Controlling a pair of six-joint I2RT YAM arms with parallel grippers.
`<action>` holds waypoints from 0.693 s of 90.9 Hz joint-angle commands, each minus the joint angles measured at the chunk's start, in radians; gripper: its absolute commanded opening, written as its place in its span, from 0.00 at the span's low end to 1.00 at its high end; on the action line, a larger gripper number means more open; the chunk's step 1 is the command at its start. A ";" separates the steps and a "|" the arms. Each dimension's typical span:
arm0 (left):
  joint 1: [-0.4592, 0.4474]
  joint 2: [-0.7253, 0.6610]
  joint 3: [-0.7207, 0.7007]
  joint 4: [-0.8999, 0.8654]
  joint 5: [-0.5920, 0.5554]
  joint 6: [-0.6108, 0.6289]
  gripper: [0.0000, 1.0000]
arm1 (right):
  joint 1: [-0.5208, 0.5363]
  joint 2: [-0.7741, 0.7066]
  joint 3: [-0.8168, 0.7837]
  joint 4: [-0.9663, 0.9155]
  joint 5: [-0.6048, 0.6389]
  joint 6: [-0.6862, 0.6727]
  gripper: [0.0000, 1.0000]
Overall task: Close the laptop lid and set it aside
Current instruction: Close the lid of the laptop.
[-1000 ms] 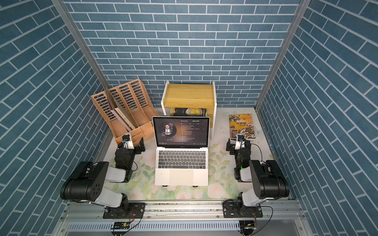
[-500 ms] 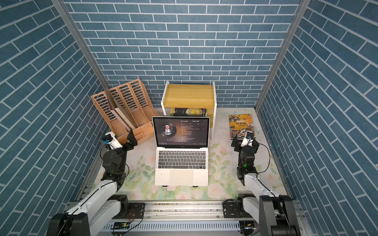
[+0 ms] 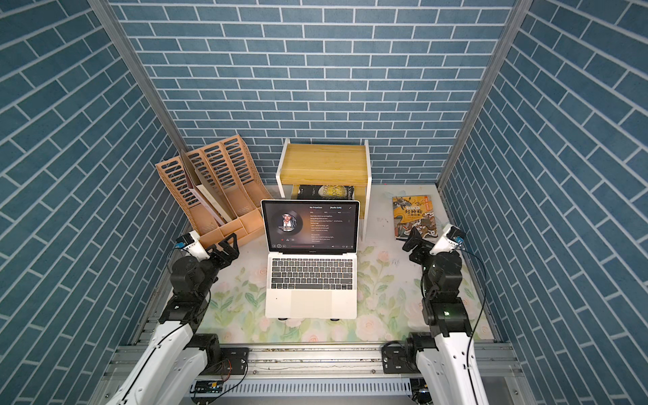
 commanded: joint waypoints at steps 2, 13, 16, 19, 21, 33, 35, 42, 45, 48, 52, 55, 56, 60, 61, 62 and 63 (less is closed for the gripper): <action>0.004 -0.010 0.043 -0.174 0.197 0.027 1.00 | 0.001 0.033 0.183 -0.157 -0.219 0.009 0.98; 0.002 -0.056 0.007 -0.165 0.267 -0.015 1.00 | 0.001 0.182 0.385 -0.244 -0.365 0.022 0.90; 0.003 -0.069 -0.004 -0.158 0.279 -0.024 1.00 | 0.004 0.227 0.436 -0.254 -0.427 0.030 0.86; 0.003 -0.084 -0.014 -0.155 0.289 -0.029 1.00 | 0.007 0.267 0.480 -0.262 -0.478 0.038 0.83; 0.003 -0.093 -0.018 -0.153 0.294 -0.032 1.00 | 0.013 0.292 0.507 -0.262 -0.512 0.044 0.81; 0.001 -0.144 -0.051 -0.131 0.318 -0.067 0.99 | 0.123 0.399 0.641 -0.260 -0.489 0.055 0.68; 0.001 -0.150 -0.059 -0.120 0.325 -0.077 0.99 | 0.149 0.417 0.662 -0.267 -0.463 0.050 0.67; 0.000 -0.157 -0.083 -0.075 0.356 -0.109 1.00 | 0.246 0.488 0.751 -0.305 -0.388 0.024 0.65; 0.000 -0.155 -0.089 -0.059 0.376 -0.116 1.00 | 0.287 0.533 0.791 -0.328 -0.370 0.007 0.65; 0.000 -0.152 -0.090 -0.051 0.390 -0.119 1.00 | 0.314 0.568 0.833 -0.360 -0.353 -0.007 0.64; 0.000 -0.148 -0.086 -0.054 0.407 -0.117 1.00 | 0.359 0.629 0.895 -0.405 -0.330 -0.024 0.62; 0.000 -0.147 -0.084 -0.057 0.414 -0.116 1.00 | 0.383 0.670 0.940 -0.445 -0.314 -0.036 0.60; 0.000 -0.146 -0.083 -0.059 0.416 -0.116 1.00 | 0.389 0.683 0.954 -0.459 -0.307 -0.038 0.60; -0.001 -0.150 -0.083 -0.065 0.417 -0.114 1.00 | 0.410 0.730 1.010 -0.511 -0.270 -0.031 0.59; -0.001 -0.151 -0.084 -0.066 0.417 -0.114 1.00 | 0.416 0.738 1.023 -0.522 -0.260 -0.027 0.59; -0.002 -0.153 -0.084 -0.067 0.416 -0.114 1.00 | 0.419 0.752 1.036 -0.540 -0.252 -0.022 0.59; -0.002 -0.154 -0.085 -0.067 0.415 -0.114 1.00 | 0.422 0.761 1.047 -0.553 -0.243 -0.017 0.59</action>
